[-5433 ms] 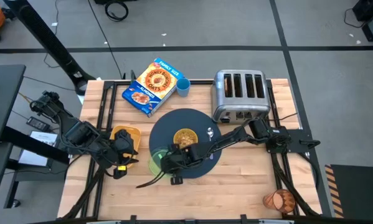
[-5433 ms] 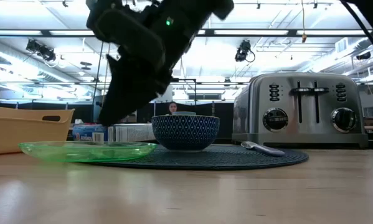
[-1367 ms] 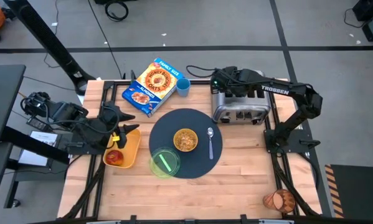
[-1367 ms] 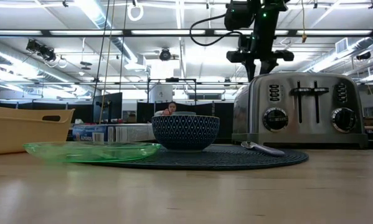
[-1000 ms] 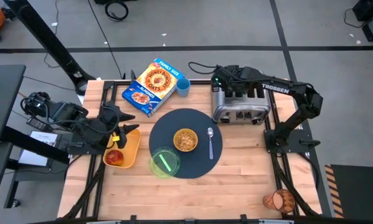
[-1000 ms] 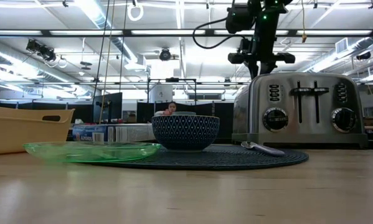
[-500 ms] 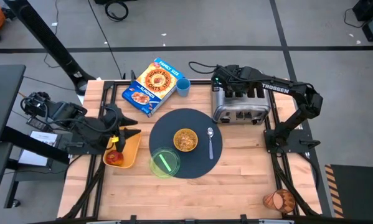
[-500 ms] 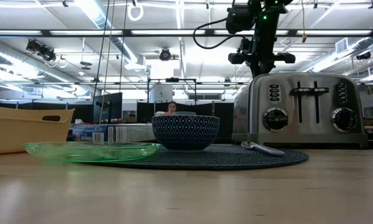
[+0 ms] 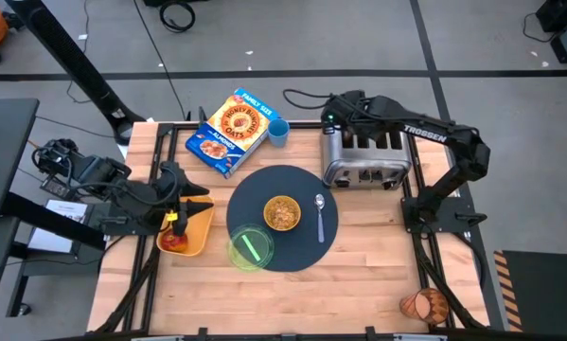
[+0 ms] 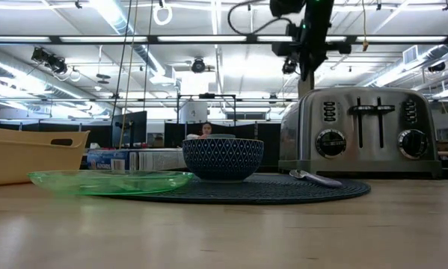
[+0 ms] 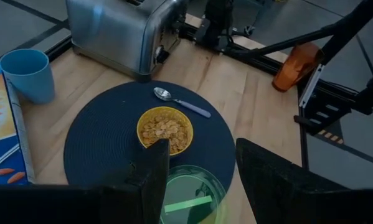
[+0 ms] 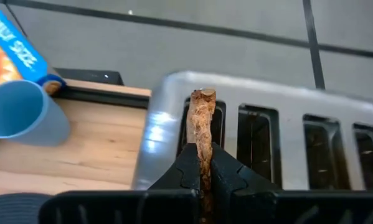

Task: Arrange a breakfast setting
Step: Put the bread on the plate

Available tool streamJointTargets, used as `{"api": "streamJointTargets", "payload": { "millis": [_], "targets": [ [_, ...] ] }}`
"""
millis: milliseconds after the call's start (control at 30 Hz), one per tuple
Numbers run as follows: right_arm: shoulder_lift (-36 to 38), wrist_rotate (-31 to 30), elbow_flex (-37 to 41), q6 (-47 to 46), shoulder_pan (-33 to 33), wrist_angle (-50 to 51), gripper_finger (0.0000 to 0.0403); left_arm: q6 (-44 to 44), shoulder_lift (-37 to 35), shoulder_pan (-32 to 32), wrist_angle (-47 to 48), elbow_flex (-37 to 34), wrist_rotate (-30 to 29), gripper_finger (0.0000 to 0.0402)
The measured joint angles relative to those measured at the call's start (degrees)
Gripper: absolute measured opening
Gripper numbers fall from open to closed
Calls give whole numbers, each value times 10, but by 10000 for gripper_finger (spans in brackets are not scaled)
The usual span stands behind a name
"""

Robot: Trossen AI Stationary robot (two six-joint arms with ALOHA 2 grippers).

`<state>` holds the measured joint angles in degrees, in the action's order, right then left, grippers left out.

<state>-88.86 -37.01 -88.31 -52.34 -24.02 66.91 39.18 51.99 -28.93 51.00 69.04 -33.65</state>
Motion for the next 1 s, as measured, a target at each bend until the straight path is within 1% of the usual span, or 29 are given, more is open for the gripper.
{"api": "streamJointTargets", "payload": {
  "millis": [267,467,600,733,833,1000],
  "targets": [
    [1,-40,-105,33,56,47,13,-7,-8,0,1,0,1,192],
    [1,-56,-166,77,136,40,13,-14,-24,0,10,0,4,192],
    [1,-55,-171,106,204,9,13,-11,-42,0,33,0,22,192],
    [0,-55,-164,111,275,-35,13,4,-59,0,50,0,36,192],
    [0,-55,-154,130,325,-89,13,22,-65,0,62,0,40,192],
    [-9,-55,-136,190,396,-200,12,45,-62,0,85,0,40,192]
  ]
}}
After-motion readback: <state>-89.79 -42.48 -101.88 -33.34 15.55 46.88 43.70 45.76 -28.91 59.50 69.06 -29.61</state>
